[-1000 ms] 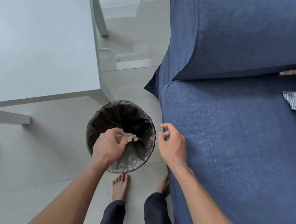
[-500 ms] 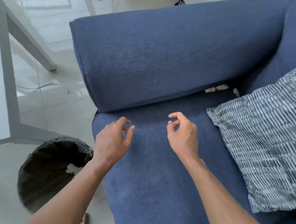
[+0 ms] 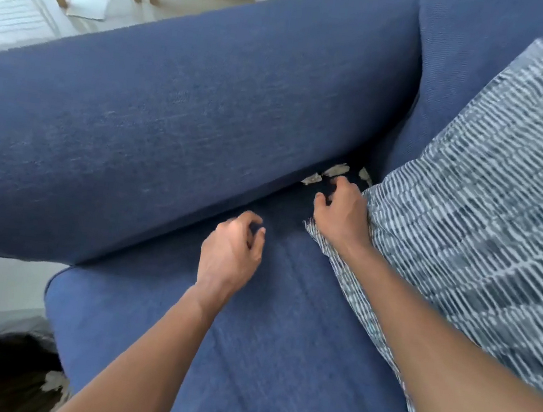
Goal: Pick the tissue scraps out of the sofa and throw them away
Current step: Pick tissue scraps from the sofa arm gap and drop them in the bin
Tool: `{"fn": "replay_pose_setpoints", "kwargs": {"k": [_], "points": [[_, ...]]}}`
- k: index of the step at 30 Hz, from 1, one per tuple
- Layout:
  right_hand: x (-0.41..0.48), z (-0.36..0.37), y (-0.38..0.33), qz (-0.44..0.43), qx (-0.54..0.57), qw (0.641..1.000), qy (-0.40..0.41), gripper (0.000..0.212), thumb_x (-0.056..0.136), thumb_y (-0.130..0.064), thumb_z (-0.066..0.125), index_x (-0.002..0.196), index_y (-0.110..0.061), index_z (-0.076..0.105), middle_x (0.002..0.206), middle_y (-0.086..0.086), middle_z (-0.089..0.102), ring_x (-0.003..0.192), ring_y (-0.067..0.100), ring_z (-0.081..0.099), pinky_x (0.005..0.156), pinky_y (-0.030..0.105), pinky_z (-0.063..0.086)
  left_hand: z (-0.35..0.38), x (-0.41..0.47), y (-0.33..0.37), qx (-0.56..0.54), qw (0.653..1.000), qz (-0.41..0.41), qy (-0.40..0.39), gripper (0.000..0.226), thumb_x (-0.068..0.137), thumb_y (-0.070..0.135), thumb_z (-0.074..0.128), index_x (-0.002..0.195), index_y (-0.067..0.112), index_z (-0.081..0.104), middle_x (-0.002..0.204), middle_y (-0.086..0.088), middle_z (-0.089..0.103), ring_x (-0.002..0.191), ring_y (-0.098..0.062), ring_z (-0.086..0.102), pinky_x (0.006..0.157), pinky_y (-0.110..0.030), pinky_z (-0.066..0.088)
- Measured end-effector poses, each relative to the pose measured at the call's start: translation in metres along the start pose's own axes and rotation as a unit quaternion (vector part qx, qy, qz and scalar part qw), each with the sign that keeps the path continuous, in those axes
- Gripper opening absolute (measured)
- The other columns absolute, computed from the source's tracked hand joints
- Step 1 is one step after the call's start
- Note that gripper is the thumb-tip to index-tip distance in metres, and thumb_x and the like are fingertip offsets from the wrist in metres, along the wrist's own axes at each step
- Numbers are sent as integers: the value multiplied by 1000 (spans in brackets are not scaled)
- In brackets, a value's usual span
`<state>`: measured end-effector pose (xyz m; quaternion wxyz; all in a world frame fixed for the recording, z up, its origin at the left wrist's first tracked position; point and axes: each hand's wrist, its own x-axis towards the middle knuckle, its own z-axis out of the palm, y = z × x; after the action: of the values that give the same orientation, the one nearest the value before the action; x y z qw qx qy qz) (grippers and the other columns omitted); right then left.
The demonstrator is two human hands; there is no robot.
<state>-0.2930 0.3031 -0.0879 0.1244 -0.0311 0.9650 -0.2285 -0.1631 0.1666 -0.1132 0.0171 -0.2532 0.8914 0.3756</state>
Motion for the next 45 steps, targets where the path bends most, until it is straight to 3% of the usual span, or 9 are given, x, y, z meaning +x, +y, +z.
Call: {"fn": "replay_pose_setpoints", "kwargs": {"k": [8,13,15,25,31,38,41,43,45], "points": [[55,5,15,83,11,996,-25,28,92,-6,53,119,2,58,105,30,72,101,42,72,92,44,58,52,57,36,-76,993,-72,-61,31,98,30,59,127,20,66,67,11,59,85,-21,65,81,-30,52],[73,10,17,67,-8,998,-17,30,93,-8,57,121,-1,63,116,27,68,103,43,71,93,45,58,76,88,49,-135,982,-126,-50,38,96,25,61,132,14,65,102,-14,77,107,-34,69,98,-41,54],[80,13,19,70,-4,997,-23,30,93,-8,57,120,2,63,123,27,64,103,46,70,92,50,59,82,94,50,-145,979,-139,-44,38,96,26,60,131,12,67,104,-14,77,106,-34,70,97,-42,54],[104,18,22,129,-59,990,6,30,99,-2,53,125,1,66,125,22,68,116,36,67,82,32,53,94,110,62,-151,968,-198,-14,31,93,24,50,107,16,77,103,-10,78,103,-31,71,92,-44,58],[98,14,21,155,-43,987,-13,36,105,-6,37,136,2,53,141,21,55,127,35,56,101,38,45,95,110,72,-138,965,-222,4,33,92,40,62,115,20,76,111,-4,77,111,-27,68,98,-40,54],[85,3,17,152,-23,988,23,45,94,-13,65,132,4,49,132,25,62,123,42,60,98,39,50,102,121,86,-93,960,-265,-12,63,79,70,65,118,22,74,121,-7,73,116,-29,66,99,-41,53],[84,2,15,169,71,981,56,32,94,-9,62,124,2,54,124,21,66,106,38,70,85,39,60,107,125,90,-119,944,-307,24,65,76,71,70,115,19,74,118,-5,74,109,-26,70,91,-36,55],[82,1,14,192,147,967,75,26,96,-7,58,120,2,55,121,21,66,85,35,75,49,32,61,108,128,90,-142,933,-329,38,53,78,63,74,108,19,76,113,-4,76,103,-24,72,79,-28,51],[80,1,13,198,171,962,82,24,96,-6,56,119,0,56,118,20,65,73,32,74,31,22,48,109,128,89,-165,924,-341,45,43,80,56,76,104,21,77,112,-3,76,100,-22,72,77,-27,52]]}}
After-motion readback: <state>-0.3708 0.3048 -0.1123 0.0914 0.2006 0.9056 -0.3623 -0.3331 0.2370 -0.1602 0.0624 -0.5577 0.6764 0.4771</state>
